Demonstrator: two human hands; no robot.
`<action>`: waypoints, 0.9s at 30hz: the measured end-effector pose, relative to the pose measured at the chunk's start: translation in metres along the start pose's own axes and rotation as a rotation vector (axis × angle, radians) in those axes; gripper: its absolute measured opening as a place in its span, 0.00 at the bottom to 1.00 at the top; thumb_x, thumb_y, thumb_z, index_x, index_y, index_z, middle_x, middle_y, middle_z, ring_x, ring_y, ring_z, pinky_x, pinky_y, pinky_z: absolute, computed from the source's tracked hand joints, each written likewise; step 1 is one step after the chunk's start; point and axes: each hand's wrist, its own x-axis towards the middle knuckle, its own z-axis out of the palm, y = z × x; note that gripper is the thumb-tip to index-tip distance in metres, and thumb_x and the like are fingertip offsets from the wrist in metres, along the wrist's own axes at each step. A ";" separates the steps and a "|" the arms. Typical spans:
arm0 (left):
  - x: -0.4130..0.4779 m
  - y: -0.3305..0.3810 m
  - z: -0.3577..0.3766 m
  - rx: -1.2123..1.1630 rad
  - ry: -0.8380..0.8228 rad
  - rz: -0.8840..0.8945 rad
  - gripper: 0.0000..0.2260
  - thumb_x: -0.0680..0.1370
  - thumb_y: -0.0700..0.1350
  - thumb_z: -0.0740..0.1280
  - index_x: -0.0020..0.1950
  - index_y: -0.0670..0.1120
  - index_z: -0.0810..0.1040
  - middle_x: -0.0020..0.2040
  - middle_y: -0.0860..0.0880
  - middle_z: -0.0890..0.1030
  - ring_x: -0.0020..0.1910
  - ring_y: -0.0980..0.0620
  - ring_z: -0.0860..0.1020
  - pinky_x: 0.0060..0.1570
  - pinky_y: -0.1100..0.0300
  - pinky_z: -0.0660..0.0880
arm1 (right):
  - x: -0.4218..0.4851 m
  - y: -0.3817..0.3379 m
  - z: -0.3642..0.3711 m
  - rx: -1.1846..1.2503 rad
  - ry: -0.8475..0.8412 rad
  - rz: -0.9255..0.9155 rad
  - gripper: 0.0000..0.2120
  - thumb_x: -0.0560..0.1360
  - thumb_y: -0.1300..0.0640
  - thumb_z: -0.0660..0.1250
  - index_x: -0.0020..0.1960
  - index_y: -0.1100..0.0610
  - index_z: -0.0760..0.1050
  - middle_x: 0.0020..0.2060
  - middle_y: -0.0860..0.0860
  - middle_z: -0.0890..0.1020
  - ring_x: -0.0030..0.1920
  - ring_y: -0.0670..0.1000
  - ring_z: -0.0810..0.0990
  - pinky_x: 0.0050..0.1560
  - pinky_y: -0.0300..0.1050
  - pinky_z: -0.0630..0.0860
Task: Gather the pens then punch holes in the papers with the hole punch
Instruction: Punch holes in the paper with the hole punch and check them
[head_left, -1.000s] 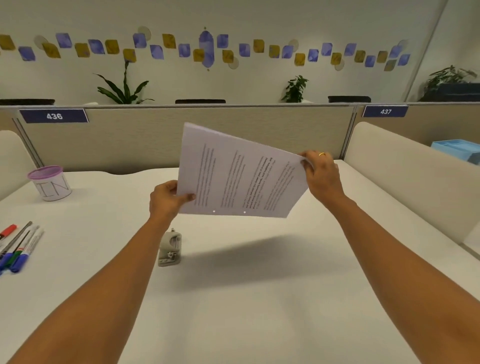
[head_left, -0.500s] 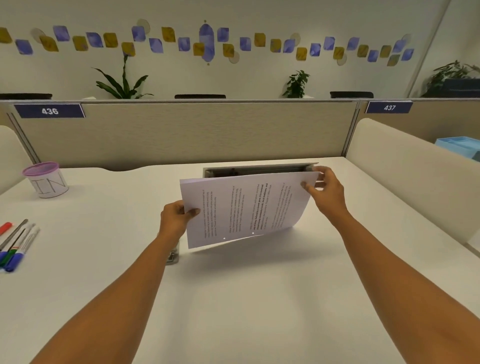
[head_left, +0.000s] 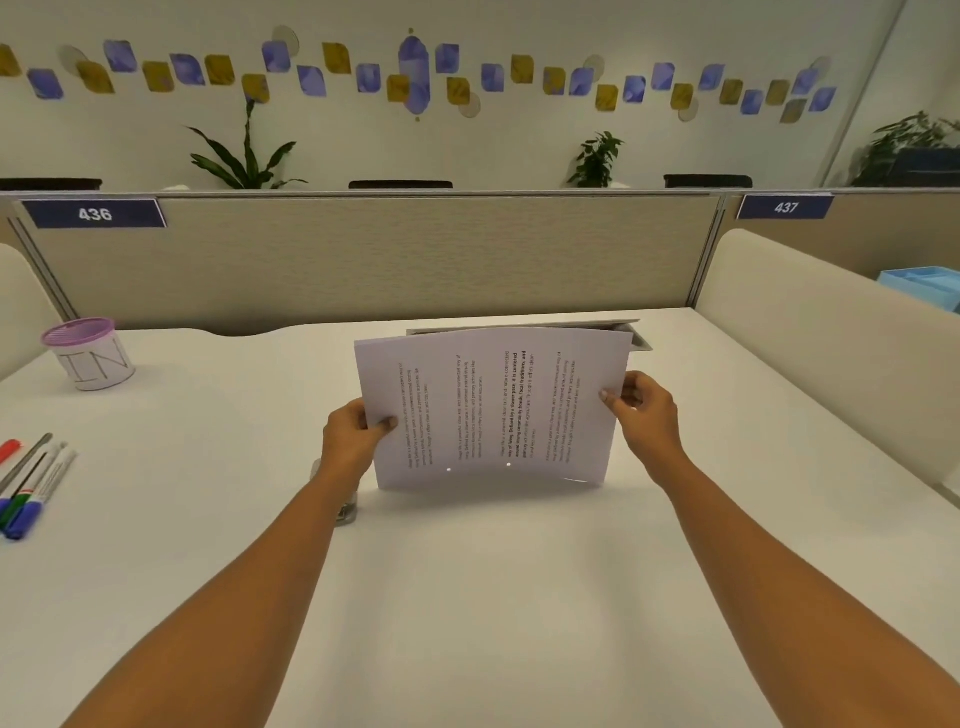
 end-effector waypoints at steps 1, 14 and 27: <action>-0.002 -0.004 0.000 -0.005 -0.008 -0.006 0.12 0.76 0.36 0.66 0.59 0.40 0.75 0.58 0.43 0.79 0.50 0.45 0.77 0.54 0.50 0.74 | -0.003 0.004 0.001 -0.008 -0.022 0.017 0.11 0.75 0.59 0.67 0.55 0.62 0.74 0.53 0.59 0.81 0.49 0.54 0.78 0.53 0.48 0.77; -0.003 -0.006 0.001 -0.077 -0.043 0.016 0.13 0.76 0.39 0.67 0.60 0.43 0.73 0.56 0.48 0.78 0.51 0.45 0.78 0.55 0.49 0.75 | -0.006 0.011 0.004 0.050 -0.037 0.058 0.13 0.75 0.59 0.67 0.58 0.60 0.73 0.56 0.57 0.80 0.52 0.56 0.79 0.55 0.52 0.77; -0.009 -0.010 0.007 -0.182 -0.010 -0.018 0.10 0.76 0.37 0.66 0.58 0.41 0.77 0.51 0.44 0.81 0.50 0.43 0.80 0.54 0.45 0.77 | -0.014 0.030 0.014 -0.282 0.206 0.084 0.18 0.73 0.60 0.69 0.59 0.64 0.68 0.58 0.61 0.72 0.54 0.59 0.77 0.49 0.46 0.72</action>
